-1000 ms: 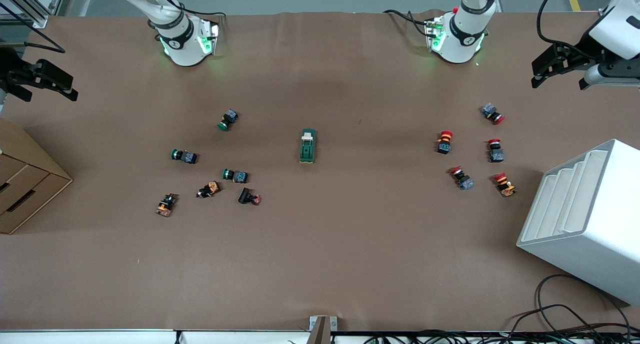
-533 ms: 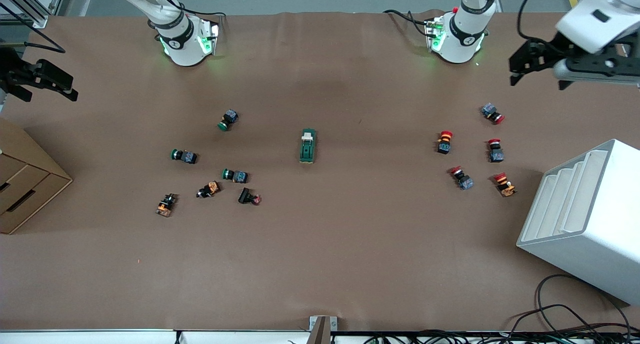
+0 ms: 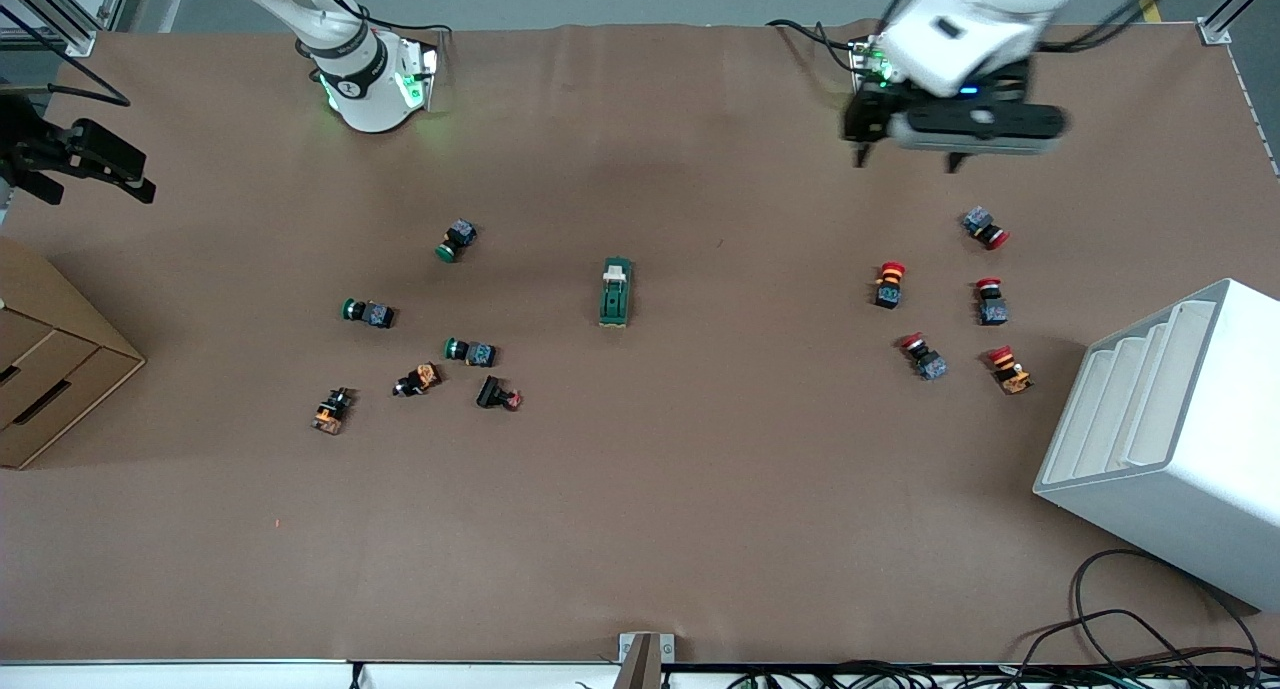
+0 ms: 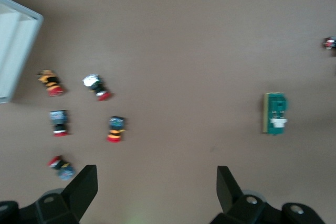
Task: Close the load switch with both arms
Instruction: 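Move the left gripper over the green load switch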
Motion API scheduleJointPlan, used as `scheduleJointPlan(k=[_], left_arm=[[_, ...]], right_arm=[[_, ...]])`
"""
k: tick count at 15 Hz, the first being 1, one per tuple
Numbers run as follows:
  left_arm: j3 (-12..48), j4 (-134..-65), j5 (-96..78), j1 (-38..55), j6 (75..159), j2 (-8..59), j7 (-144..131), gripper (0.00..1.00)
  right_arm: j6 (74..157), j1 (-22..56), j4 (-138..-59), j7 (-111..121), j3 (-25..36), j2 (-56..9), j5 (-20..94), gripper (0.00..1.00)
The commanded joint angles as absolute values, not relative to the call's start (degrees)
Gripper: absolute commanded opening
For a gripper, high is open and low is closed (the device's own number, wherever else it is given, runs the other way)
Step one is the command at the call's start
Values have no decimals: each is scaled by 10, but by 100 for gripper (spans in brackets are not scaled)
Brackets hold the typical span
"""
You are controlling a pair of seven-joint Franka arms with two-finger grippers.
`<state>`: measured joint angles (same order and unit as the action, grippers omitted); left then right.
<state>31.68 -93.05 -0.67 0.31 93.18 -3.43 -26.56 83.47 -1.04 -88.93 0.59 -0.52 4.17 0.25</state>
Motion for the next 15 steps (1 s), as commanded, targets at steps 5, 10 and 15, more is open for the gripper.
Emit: scheduleJointPlan(k=[5,10,15], left_arm=[[415,-930,91,80,1023,66,-470,100],[415,-931,189,195,1072,148,-712,100],[415,-930,343,304,1100,250,-892,100]], right_arm=[[871,-15,-882,9,-6,-2,4,100],[928,-25,-883,11,-4,-97,-4,100],[941,-12,-892,-36,-4,-127,-29,100]])
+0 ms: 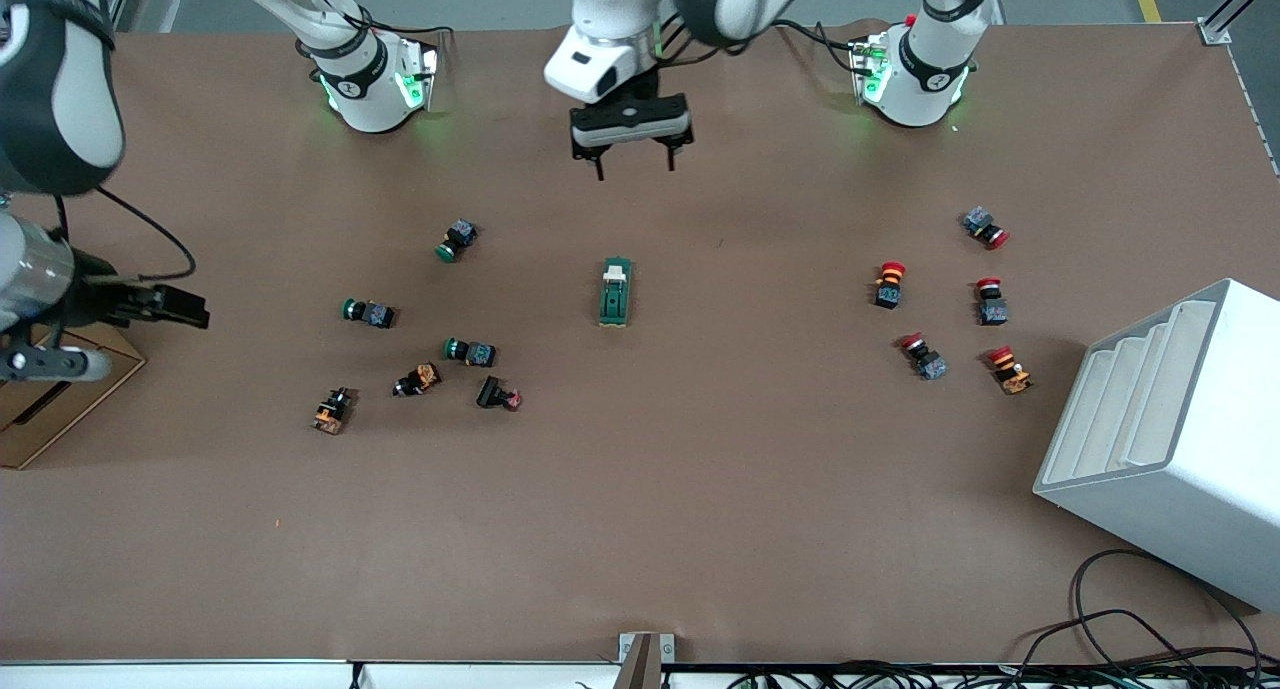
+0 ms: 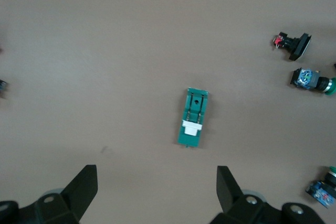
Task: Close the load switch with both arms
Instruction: 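Reach the right gripper toward the white switch handle while the left gripper hovers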
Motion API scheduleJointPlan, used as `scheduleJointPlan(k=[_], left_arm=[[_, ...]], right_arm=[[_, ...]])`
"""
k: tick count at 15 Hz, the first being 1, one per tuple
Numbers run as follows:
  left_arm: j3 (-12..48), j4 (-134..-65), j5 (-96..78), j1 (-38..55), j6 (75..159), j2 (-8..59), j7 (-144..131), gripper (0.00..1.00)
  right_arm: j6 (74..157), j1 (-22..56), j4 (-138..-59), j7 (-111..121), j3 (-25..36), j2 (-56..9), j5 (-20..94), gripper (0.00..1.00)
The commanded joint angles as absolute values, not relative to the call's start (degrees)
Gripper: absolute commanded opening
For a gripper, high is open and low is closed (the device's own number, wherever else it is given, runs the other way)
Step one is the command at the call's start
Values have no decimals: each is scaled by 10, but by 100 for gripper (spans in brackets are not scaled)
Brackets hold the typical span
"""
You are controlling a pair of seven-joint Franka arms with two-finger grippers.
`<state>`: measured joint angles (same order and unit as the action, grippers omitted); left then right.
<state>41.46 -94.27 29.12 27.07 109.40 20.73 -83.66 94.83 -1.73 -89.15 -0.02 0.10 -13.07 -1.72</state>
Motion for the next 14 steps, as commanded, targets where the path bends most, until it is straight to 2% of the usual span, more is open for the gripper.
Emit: scheduleJointPlan(k=[1,7,14], left_arm=[[415,-931,366,322,1100,266,-916,100],[413,-953,571,403,1100,379,-1128,98],[412,-1059,783,402,1101,406,-1236,98]], right_arm=[[940,-11,-894,-63,-4,-132,-26,100],[943,38,-926,-205,-9,-133,-21,100],[994,78,-977,-287,-10,-134,56,100]])
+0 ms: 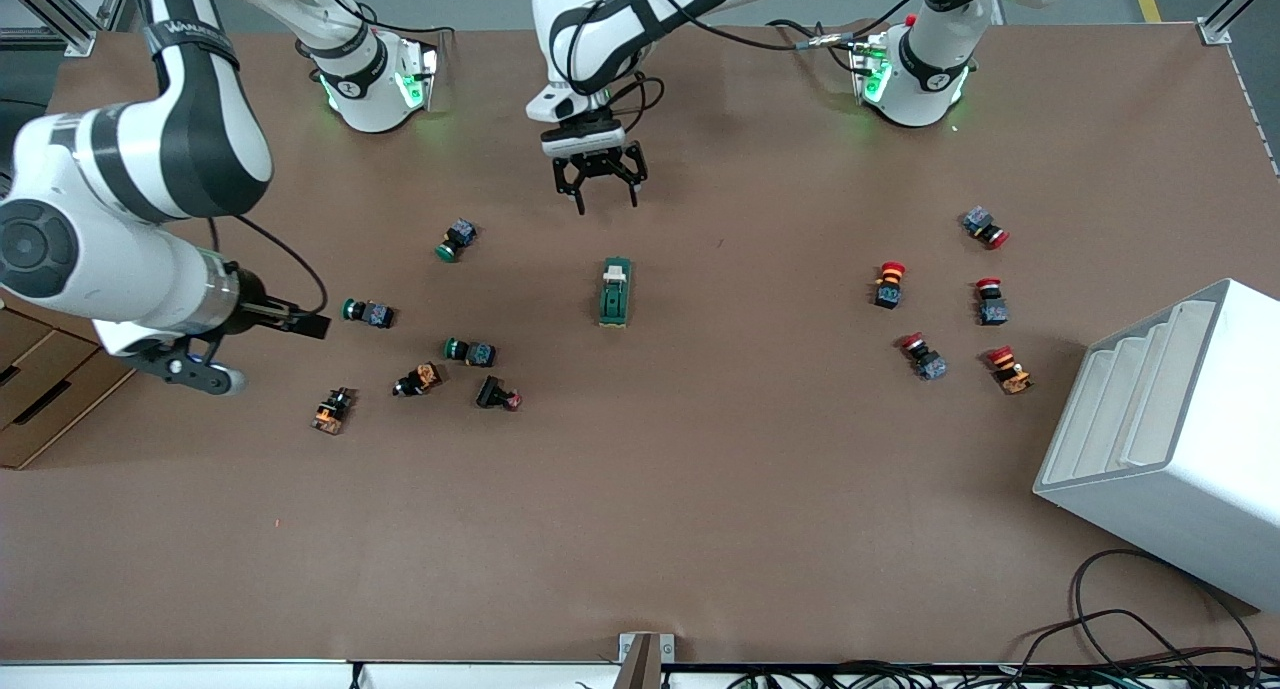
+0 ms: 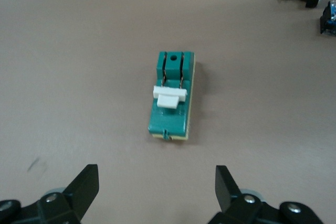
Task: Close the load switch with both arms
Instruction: 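Reach the right gripper toward the white switch handle while the left gripper hovers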
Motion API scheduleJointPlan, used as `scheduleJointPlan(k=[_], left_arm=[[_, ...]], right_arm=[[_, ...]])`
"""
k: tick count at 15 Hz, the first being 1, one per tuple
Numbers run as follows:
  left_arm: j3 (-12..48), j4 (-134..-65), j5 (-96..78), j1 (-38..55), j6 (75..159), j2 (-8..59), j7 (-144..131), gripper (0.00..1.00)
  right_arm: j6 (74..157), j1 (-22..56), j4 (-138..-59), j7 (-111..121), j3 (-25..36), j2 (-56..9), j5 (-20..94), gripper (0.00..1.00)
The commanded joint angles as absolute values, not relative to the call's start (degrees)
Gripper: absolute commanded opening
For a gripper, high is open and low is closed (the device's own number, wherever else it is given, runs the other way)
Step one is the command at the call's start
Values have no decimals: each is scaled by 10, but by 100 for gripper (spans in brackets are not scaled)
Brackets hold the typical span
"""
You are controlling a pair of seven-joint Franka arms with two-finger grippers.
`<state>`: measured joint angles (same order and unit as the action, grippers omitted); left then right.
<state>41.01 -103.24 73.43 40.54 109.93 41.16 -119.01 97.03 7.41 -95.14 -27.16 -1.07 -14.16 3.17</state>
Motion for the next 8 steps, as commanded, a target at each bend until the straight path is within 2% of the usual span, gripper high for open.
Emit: scheduleJointPlan(k=[1,8], left_arm=[[412,-1059,807,403,1101,416,-1267,98],[408,-1087,896,404,1100,433,-1332,98]], right_arm=[[1004,90,-985,-287,-9,-136,57,100],[1126,198,-1049,-419,-10,-148,58,100]])
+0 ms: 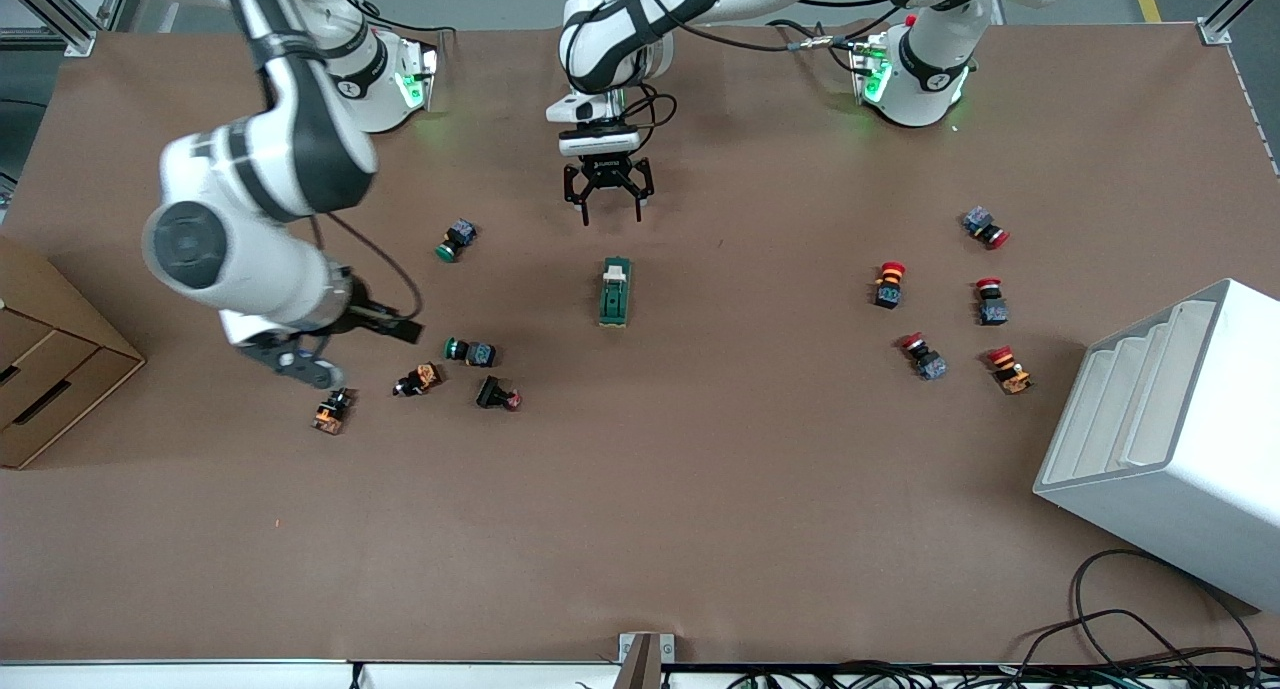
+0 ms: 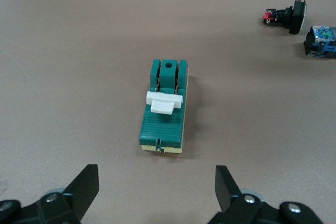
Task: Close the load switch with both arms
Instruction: 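Reach the right gripper toward the white switch handle while the left gripper hovers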
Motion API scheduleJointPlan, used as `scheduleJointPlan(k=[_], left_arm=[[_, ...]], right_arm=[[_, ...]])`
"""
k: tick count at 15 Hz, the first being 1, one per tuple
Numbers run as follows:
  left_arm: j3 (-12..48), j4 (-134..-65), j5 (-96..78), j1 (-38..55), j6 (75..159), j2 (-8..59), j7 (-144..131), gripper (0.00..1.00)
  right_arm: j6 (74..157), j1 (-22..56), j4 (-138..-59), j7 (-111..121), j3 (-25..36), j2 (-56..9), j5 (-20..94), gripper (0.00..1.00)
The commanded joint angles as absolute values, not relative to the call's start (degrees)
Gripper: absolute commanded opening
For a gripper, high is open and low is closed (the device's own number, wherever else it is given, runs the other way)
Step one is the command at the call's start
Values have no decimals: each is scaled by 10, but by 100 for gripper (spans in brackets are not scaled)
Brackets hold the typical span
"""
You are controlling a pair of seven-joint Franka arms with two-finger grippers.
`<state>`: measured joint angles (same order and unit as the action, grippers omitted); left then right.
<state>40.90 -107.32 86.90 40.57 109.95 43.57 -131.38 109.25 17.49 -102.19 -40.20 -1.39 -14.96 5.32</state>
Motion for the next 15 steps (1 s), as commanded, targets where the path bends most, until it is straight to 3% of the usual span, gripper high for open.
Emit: scheduleJointPlan(k=[1,9,15], left_arm=[[408,-1089,903,404,1099,434,-1341,98],[359,-1093,955,454,1089,456,-1409,98],[320,-1098,1026,474,1087,473,-1450,98]], right_arm=[[1139,211,-1056,-420,-11,-153,61,100],[1194,285,-1077,-479,-11,-164,113,100],[1316,369,-1115,-596,-11,-195,124,100]])
